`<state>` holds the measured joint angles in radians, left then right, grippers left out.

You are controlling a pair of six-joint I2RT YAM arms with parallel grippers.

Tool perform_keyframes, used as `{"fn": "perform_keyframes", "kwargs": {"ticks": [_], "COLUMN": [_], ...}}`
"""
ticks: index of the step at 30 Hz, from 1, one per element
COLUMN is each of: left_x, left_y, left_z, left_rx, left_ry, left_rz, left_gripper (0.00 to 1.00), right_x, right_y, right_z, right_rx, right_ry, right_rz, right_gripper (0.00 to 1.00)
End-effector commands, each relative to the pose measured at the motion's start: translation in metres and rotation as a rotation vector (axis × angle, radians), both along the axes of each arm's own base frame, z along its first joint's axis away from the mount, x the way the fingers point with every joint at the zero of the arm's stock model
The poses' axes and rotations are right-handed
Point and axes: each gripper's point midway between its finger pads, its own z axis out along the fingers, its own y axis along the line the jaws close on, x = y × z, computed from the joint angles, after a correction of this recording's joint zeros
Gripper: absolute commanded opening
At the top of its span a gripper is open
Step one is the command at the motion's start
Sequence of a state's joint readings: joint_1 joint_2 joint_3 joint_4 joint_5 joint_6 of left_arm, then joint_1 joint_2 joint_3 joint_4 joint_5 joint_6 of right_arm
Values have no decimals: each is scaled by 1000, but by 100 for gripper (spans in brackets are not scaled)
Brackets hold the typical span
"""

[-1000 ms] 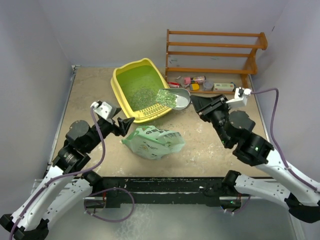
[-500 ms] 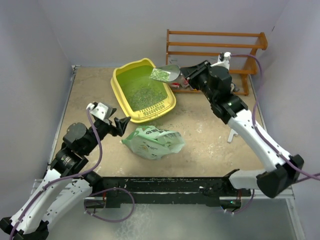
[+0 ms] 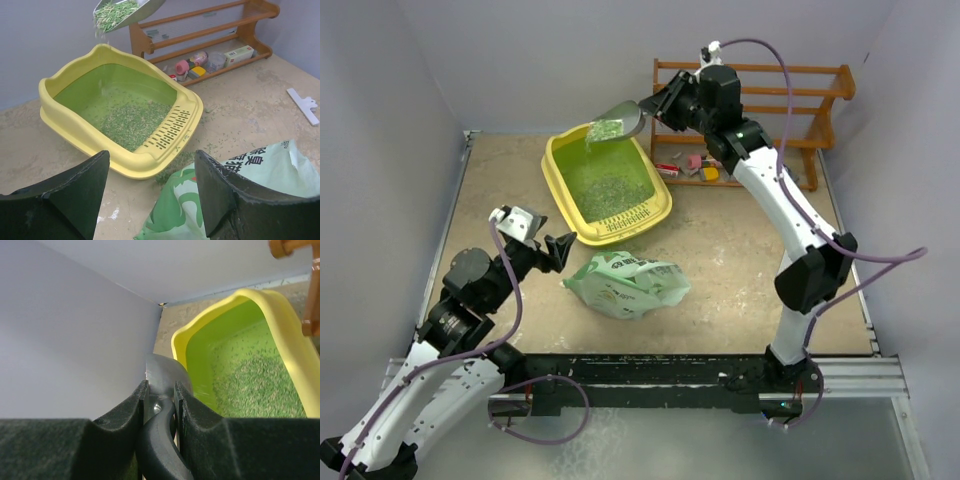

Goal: Fill the litter box with clean litter

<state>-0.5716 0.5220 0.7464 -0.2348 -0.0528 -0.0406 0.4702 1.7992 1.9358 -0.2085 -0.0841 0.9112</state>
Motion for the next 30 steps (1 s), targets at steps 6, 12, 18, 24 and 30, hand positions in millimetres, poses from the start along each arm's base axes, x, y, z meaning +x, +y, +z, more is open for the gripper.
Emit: {"fn": "perform_keyframes", "kwargs": {"ticks": [6, 12, 18, 24, 30], "left_x": [-1, -1, -1, 0, 1], "left_y": [2, 1, 1, 1, 0], "left_z": [11, 10, 9, 9, 7], "left_rx": [-9, -9, -5, -2, 3], "left_ry": [-31, -29, -27, -29, -27], "left_rz": [3, -1, -2, 1, -3], "left_gripper": [72, 72, 72, 72, 72], "right_x": [16, 40, 66, 77, 66], "right_y": [11, 7, 5, 2, 12], "right_z": [48, 35, 16, 2, -2], "right_rx": [-184, -294, -433, -635, -800], "right_ry": [-198, -255, -312, -389, -478], "right_rz": [111, 72, 53, 53, 85], "right_gripper": [0, 0, 0, 0, 0]}}
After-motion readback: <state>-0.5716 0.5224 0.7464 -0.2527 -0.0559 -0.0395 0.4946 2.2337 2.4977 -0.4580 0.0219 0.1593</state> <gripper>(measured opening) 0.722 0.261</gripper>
